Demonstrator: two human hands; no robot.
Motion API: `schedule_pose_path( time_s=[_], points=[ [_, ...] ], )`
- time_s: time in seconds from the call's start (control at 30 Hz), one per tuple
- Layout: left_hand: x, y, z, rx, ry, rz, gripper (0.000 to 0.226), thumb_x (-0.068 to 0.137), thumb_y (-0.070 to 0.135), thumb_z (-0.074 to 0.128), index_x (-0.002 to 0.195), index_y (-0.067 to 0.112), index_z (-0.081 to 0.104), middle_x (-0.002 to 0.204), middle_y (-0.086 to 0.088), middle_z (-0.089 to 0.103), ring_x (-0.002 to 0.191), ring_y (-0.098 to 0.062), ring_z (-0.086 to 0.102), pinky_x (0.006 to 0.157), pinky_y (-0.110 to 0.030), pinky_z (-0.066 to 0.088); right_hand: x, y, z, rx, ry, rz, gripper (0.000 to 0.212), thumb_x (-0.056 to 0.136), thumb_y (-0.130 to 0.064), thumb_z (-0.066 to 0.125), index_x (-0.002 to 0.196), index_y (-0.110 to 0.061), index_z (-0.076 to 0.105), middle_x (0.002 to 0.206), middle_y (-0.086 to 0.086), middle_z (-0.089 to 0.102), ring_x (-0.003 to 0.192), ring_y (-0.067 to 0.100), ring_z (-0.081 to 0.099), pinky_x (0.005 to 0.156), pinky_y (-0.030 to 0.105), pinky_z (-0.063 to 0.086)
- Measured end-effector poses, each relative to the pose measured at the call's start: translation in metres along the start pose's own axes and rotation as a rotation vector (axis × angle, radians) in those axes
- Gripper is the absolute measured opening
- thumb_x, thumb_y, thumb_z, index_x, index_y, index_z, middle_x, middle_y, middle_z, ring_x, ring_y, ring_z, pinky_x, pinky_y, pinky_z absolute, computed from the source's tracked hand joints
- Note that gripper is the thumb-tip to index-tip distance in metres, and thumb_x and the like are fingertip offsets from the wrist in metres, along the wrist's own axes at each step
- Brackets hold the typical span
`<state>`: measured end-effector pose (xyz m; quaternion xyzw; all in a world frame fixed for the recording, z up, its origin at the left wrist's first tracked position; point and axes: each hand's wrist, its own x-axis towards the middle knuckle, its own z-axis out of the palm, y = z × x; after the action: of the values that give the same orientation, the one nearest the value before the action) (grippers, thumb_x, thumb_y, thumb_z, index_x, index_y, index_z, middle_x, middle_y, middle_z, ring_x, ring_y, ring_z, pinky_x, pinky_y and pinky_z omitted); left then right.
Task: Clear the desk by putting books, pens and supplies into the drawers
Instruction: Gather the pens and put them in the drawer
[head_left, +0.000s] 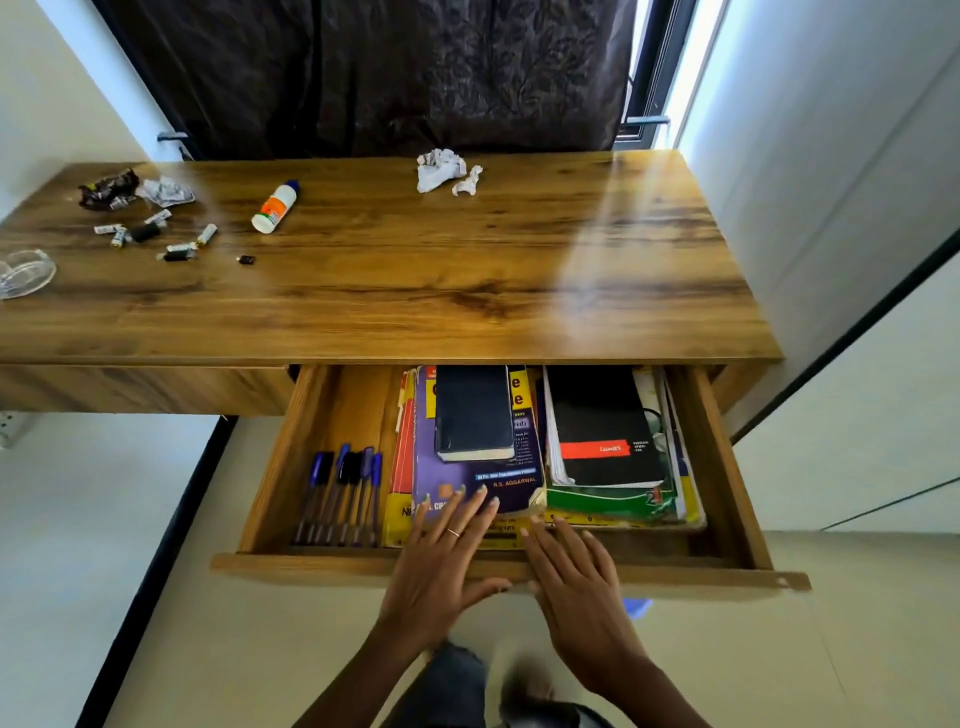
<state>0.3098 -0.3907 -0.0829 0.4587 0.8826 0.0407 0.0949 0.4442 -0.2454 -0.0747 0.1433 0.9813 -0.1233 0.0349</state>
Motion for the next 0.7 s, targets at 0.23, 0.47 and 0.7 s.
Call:
schedule_pose_path(
  time_s=[0.23, 0.47, 0.7],
  points=[
    [0.024, -0.010, -0.006, 0.027, -0.039, -0.006, 0.083, 0.085, 0.077, 0.023, 0.146, 0.022, 0.028, 0.147, -0.004, 0.042, 0.137, -0.028, 0.037, 0.111, -0.044, 0.011, 0.024, 0.010, 0.004, -0.020, 0.031, -0.008, 0.059, 0.096, -0.033, 0.002, 0.139, -0.017, 0.038, 0.145, 0.002, 0.045, 0.138, 0.023, 0.026, 0.113, 0.038, 0.005],
    [0.062, -0.023, -0.017, 0.038, 0.025, 0.007, 0.083, 0.086, 0.076, 0.023, 0.146, 0.019, 0.029, 0.150, -0.003, 0.037, 0.140, -0.024, 0.030, 0.109, -0.046, 0.019, 0.066, 0.022, -0.002, -0.073, 0.083, -0.026, 0.059, 0.097, -0.035, 0.003, 0.142, -0.015, 0.035, 0.149, 0.004, 0.037, 0.141, 0.025, 0.021, 0.114, 0.041, 0.006],
    [0.110, -0.042, -0.026, 0.041, 0.088, -0.002, 0.086, 0.086, 0.076, 0.022, 0.148, 0.017, 0.026, 0.154, -0.004, 0.029, 0.142, -0.025, 0.027, 0.111, -0.051, 0.030, 0.115, 0.034, -0.005, -0.139, 0.192, -0.001, 0.055, 0.098, -0.035, 0.013, 0.147, -0.014, 0.024, 0.156, 0.007, 0.020, 0.144, 0.031, 0.015, 0.111, 0.049, 0.018]
  ],
)
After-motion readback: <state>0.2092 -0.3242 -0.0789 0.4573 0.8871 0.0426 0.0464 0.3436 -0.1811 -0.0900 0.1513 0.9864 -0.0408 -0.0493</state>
